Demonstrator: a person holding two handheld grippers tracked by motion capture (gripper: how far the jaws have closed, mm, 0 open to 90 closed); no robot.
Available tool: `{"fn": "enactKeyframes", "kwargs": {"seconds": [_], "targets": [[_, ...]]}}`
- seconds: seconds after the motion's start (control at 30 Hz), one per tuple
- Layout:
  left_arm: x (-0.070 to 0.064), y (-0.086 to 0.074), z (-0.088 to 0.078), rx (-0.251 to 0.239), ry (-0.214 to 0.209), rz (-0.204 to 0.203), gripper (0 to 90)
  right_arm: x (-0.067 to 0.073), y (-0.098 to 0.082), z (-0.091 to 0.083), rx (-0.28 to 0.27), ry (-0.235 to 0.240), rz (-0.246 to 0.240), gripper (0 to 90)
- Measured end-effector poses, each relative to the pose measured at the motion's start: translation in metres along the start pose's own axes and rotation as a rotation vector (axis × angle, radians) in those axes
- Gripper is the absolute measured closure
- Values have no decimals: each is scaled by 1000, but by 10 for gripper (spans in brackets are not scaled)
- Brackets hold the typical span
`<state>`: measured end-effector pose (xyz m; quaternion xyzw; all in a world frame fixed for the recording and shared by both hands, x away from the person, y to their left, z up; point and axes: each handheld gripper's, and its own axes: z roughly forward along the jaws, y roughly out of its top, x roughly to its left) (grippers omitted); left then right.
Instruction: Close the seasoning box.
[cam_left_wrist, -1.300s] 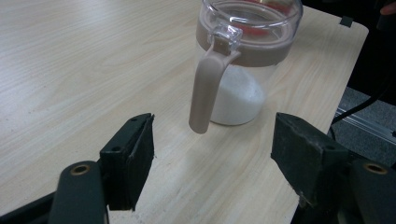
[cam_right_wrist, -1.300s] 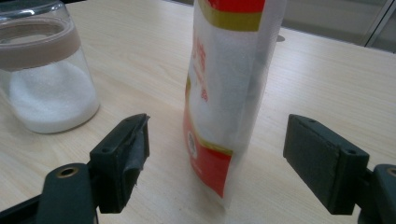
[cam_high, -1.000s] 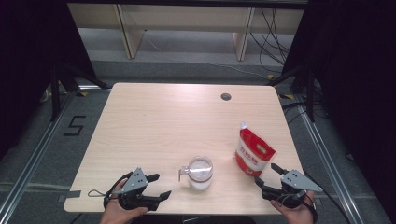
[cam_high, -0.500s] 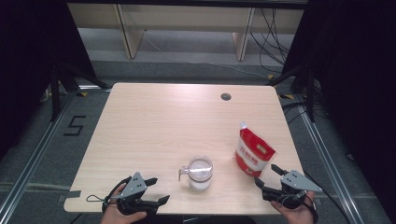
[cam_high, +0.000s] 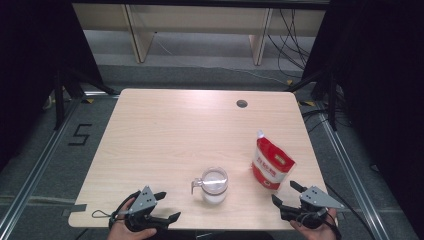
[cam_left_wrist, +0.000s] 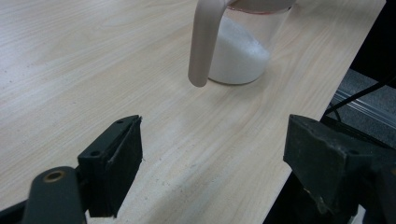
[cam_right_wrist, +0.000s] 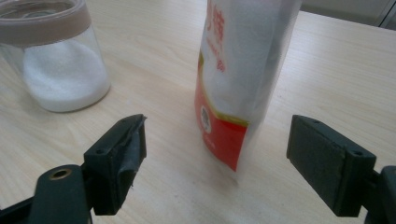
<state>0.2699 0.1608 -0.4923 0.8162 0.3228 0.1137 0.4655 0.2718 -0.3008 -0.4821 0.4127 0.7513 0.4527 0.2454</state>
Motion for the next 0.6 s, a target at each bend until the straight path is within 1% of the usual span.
{"fn": "enactKeyframes", "kwargs": {"seconds": [0.03, 0.07, 0.1, 0.13, 0.17, 0.2, 0.23, 0.27, 0.3, 0.33, 0.37, 0.4, 0.43, 0.47, 0.5, 0.53, 0.57, 0.6], "targets": [[0, 0, 0, 6, 0, 1, 193, -1, 0, 0, -6, -1, -25, 205], [0, 0, 1, -2, -2, -3, 193, 0, 0, 0, -3, -1, -27, 205], [0, 0, 1, 1, 0, 0, 193, 0, -1, 0, 3, 12, -20, 204], [0, 0, 1, -1, -2, -1, 193, 0, -1, 1, 5, 8, -22, 205], [0, 0, 1, -2, -2, -3, 193, 0, -1, 1, 5, 12, -36, 203], [0, 0, 0, -4, -1, -5, 193, 0, 0, 2, 2, 16, -37, 203], [0, 0, 0, -5, 0, -9, 193, 0, 0, 2, -3, 9, -49, 203], [0, 0, 1, -6, -2, -10, 193, 0, -1, 2, 6, 17, -36, 203], [2, 0, 0, 17, 8, 15, 192, 0, -1, 3, 9, 24, -35, 201], [2, 0, 0, 17, 7, 18, 193, 1, -1, 3, 14, 24, -23, 201], [0, 0, 1, -4, -2, -7, 193, 1, -1, 3, 11, 29, -15, 200], [0, 0, 1, -3, -1, -7, 192, 1, -1, 2, 16, 18, -22, 199], [0, -1, 1, -6, -1, -7, 192, 0, -1, 3, 15, 25, -27, 198], [0, -1, 1, -6, 0, -11, 193, -1, -1, 3, 13, 21, -40, 197], [1, -1, 2, -5, -1, -7, 192, 0, -1, 3, 14, 22, -37, 196], [1, 0, 1, 5, 8, -3, 192, -1, -1, 3, 15, 24, -38, 196], [2, 0, 1, 7, 7, 2, 190, 0, -2, 3, 21, 21, -24, 194], [3, 0, 2, 3, 11, 14, 186, 0, -2, 3, 27, 16, -20, 191]]}}
